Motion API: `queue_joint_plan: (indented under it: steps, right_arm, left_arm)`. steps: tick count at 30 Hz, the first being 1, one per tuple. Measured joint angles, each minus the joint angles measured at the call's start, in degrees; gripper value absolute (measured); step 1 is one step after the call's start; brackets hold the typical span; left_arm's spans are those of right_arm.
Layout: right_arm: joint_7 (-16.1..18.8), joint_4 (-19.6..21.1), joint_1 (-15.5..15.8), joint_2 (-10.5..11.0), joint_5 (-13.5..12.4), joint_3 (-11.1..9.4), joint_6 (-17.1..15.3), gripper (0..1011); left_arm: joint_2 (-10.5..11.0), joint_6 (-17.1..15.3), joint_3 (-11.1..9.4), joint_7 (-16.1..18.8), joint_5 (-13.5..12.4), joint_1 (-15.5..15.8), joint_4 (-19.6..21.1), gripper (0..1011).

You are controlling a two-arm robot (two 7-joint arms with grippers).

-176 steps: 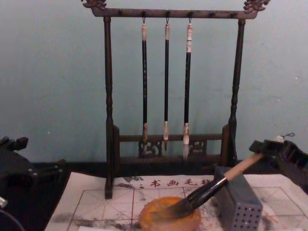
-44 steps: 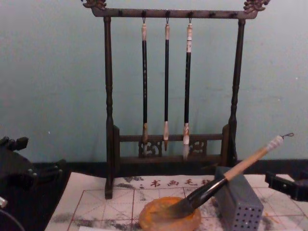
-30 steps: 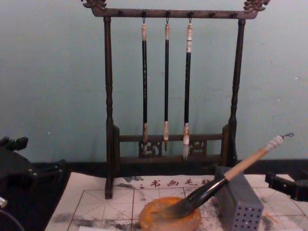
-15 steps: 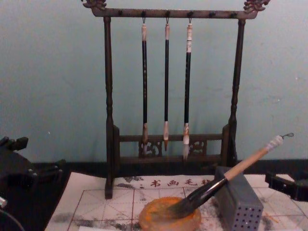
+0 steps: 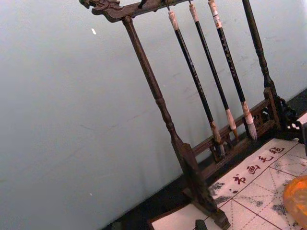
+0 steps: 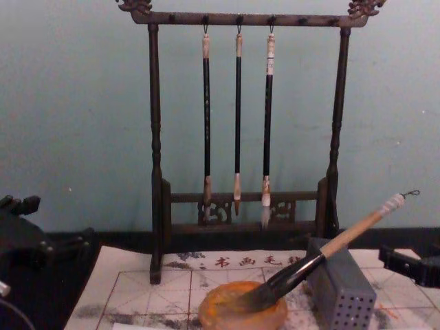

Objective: Pick up the brush from the inkstone, write on the paper, then place the brush back to its original position.

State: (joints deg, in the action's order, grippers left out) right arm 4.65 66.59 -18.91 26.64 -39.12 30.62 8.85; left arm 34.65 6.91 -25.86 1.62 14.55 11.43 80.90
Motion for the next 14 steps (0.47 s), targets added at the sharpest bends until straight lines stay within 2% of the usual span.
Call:
queue_joint_plan:
  steps: [14]
  right_arm:
    - [0.0,0.0,0.0,0.0,0.0,0.0,0.0,1000]
  left_arm:
    - [0.0,0.0,0.0,0.0,0.0,0.0,0.0,1001]
